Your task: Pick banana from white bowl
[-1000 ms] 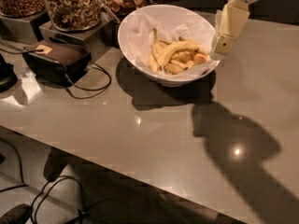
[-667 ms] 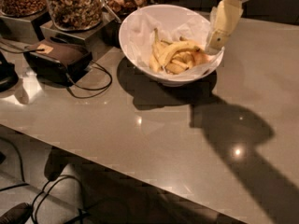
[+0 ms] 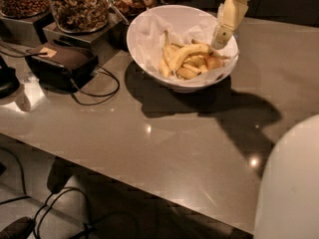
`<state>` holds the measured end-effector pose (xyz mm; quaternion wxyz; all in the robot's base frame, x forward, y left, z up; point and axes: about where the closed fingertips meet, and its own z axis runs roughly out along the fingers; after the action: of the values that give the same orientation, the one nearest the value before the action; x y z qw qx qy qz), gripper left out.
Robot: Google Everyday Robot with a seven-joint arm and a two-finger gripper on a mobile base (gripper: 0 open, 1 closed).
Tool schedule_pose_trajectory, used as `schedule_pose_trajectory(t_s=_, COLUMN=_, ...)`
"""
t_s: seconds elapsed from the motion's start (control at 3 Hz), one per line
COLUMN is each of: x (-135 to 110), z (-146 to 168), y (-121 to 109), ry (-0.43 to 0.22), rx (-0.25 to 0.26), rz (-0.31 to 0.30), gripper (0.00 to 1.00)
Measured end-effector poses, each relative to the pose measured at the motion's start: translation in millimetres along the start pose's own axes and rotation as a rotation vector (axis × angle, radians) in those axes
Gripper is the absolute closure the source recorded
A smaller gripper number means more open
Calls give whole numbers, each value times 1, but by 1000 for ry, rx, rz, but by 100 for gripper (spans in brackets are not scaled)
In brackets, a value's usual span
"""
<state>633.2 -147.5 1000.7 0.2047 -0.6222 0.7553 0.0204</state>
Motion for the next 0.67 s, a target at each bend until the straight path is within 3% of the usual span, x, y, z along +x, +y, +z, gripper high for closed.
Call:
schedule_pose_trajectory(t_s=0.33, x=-5, z=11, y=-12, ry=10, rx=4, rz=-18, gripper=0)
schedule_pose_trajectory(t_s=0.67, x=-9, z=19, y=-21, ry=31, rx=9, rz=-39, gripper=7)
